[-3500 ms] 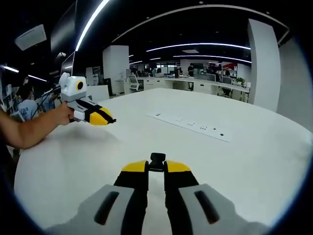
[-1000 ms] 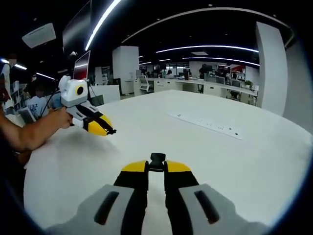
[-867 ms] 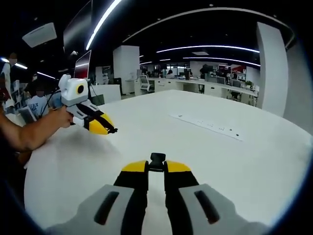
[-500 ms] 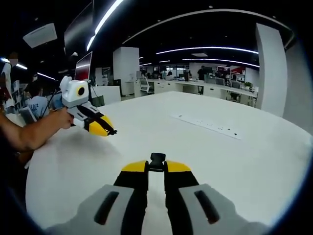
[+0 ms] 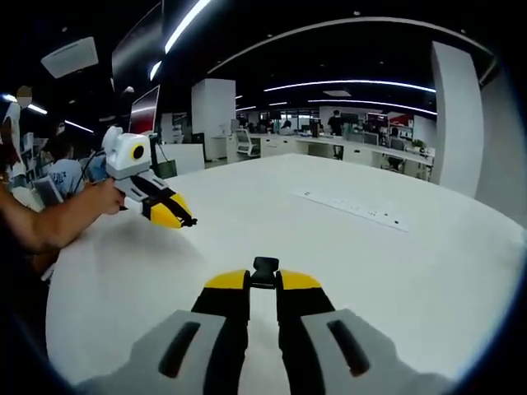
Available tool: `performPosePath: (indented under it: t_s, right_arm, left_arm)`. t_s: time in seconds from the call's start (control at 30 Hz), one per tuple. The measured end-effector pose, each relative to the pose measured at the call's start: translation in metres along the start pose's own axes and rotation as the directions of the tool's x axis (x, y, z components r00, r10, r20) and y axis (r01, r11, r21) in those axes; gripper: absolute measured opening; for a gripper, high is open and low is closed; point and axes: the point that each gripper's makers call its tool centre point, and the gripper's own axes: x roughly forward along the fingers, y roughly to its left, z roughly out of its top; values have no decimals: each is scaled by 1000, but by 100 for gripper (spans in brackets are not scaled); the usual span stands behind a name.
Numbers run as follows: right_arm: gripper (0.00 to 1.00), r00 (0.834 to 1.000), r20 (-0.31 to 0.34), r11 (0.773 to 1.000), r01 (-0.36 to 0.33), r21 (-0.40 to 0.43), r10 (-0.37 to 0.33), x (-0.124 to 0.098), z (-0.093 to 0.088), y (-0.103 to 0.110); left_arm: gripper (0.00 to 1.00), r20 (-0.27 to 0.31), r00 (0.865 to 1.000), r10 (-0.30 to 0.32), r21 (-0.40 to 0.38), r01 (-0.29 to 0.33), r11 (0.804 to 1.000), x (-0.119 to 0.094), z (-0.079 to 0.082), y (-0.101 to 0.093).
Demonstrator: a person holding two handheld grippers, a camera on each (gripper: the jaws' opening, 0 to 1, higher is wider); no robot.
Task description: Snap the two parts of the plastic buckle together until the buckle closes and remains connected.
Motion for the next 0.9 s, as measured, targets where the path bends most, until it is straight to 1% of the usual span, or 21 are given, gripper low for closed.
performPosePath:
  t_s: [0.2, 0.27, 0.37, 0.53, 0.67, 0.73, 0.8, 0.9]
  right_arm:
    - [10, 1000, -5, 1000, 4, 1, -4, -3, -7, 4]
    - [10, 1000, 5, 1000, 13, 10, -14, -6, -7, 2]
    - [10, 1000, 7, 1000, 16, 18, -16, -8, -9, 3]
    - [10, 1000, 5, 1000, 21, 6, -21, -10, -10, 7]
    - [10, 1000, 4, 1000, 17, -7, -17, -11, -11, 12]
    - [10, 1000, 4, 1000, 19, -12, -19, -12, -11, 13]
    - [10, 1000, 6, 1000, 18, -18, -18, -12, -11, 14]
    - [10, 1000, 4, 1000, 19, -19, -19, -13, -13, 13]
  left_arm:
    - [9, -2, 1000, 0, 4, 0, 1000, 0, -1, -3]
    - [9, 1, 1000, -4, 6, 4, 1000, 0, -1, -5]
    - [9, -11, 1000, -6, 15, 6, 1000, -2, -5, -9]
    - [9, -5, 1000, -9, 16, 9, 1000, -6, -6, -13]
    - [9, -14, 1000, -14, 21, 14, 1000, -7, -9, -15]
    - [9, -15, 1000, -17, 22, 18, 1000, -7, -9, -17]
    - [9, -17, 999, -34, 21, 34, 999, -8, -9, -20]
    - [9, -21, 999, -37, 25, 37, 999, -10, -10, -22]
